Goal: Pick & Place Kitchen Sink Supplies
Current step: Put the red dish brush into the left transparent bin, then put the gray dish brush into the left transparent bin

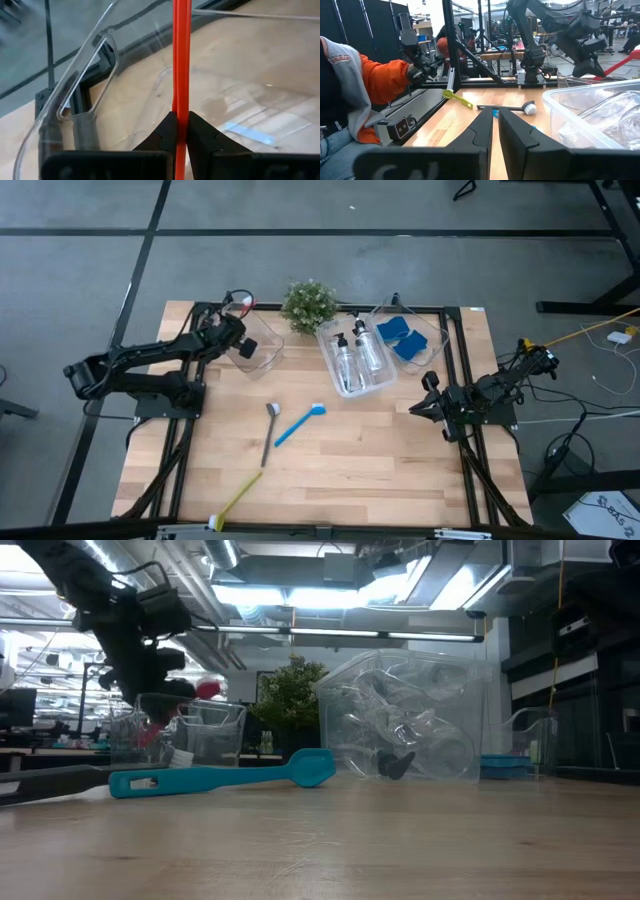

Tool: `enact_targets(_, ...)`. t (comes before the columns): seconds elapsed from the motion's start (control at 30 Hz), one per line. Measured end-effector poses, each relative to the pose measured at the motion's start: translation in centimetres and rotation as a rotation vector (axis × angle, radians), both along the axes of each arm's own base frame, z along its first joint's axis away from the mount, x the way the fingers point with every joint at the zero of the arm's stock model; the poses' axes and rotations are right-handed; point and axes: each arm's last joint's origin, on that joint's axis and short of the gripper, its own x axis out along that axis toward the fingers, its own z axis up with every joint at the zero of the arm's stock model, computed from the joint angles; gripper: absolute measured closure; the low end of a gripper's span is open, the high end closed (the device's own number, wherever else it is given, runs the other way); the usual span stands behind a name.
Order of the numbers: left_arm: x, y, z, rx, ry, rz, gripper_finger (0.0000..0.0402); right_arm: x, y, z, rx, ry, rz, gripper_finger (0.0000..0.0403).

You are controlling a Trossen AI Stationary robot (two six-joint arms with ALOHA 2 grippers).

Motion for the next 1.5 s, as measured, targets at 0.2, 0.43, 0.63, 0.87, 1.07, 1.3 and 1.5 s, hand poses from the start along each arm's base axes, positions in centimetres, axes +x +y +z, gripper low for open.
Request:
enact_targets(0.2,-0.5,0.3,-0.4,-0.017,0.056,-0.052,0.0384,0.0,0.0,0.0,0.000,0.001,0.000,0.0370)
enact_targets(0.43,-0.6,0.5,-0.5,-0.063,0.045,-0.113,0.0370,0.0,0.0,0.0,0.000,0.000,0.000,0.0370)
enact_targets(0.63,-1.0,0.8,-0.5,-0.087,0.033,-0.104,0.0341,0.0,0.0,0.0,0.000,0.000,0.000,0.0370)
enact_targets(0.87,-1.1,0.9,-0.6,-0.112,0.007,-0.119,0.0313,0.0,0.0,0.0,0.000,0.000,0.000,0.0370)
enact_targets(1.07,-0.8,1.2,0.1,-0.100,-0.021,-0.123,0.0308,0.0,0.0,0.0,0.000,0.000,0.000,0.0370)
enact_targets(1.3,0.6,2.0,3.3,-0.058,-0.118,-0.206,0.0309,0.0,0.0,0.0,0.000,0.000,0.000,0.0370)
enact_targets(1.5,2.4,1.5,5.8,-0.052,-0.224,-0.349,0.0311,0.0,0.0,0.0,0.000,0.001,0.000,0.0370)
